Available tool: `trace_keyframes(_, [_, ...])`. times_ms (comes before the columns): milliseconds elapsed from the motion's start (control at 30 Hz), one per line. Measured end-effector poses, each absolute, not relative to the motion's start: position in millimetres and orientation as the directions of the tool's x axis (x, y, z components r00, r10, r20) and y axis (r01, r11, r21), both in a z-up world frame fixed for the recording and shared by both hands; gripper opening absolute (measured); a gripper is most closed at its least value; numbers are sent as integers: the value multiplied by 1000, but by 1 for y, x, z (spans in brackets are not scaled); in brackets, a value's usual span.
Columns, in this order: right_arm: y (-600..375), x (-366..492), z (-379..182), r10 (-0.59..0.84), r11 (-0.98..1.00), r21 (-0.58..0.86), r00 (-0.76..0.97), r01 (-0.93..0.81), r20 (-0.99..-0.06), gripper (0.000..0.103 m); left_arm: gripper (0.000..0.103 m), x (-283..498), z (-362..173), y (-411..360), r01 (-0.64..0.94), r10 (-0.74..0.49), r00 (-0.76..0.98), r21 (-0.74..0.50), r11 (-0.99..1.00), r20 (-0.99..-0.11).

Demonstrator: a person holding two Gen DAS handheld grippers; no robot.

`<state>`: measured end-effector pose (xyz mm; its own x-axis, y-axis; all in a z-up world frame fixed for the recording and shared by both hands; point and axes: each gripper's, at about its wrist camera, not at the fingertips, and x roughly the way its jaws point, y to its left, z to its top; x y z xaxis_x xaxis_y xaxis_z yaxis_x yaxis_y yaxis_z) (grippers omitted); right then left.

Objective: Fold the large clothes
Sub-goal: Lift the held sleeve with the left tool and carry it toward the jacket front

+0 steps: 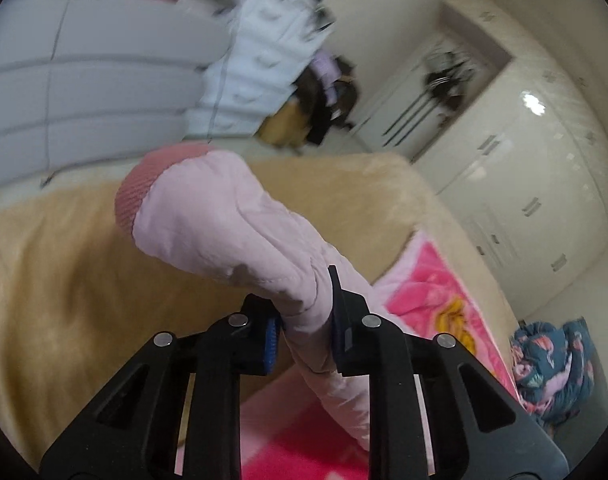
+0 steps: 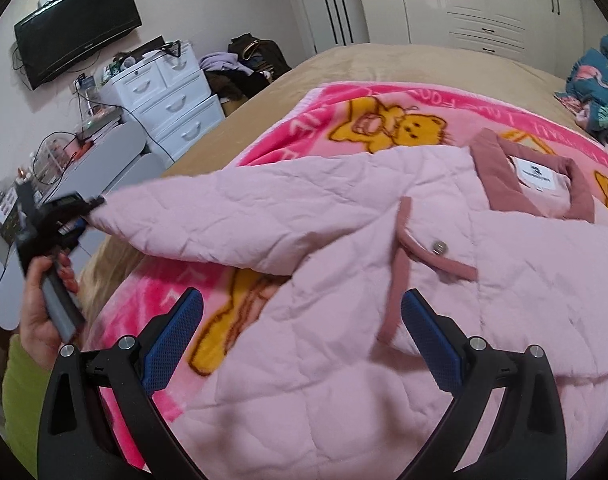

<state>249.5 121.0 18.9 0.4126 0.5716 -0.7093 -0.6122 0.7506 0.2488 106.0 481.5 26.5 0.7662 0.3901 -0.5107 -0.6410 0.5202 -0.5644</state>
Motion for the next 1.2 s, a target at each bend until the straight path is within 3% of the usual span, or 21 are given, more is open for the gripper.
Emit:
trace_keyframes(267, [73, 247, 33, 551, 795, 272, 457, -543, -699, 99, 13, 100, 75, 434, -565, 398, 825, -551, 615, -401])
trace_keyframes(1200, [-113, 227, 63, 518, 852, 424, 615, -308, -594, 99, 13, 153, 173, 270, -365, 254, 915, -375, 852, -313])
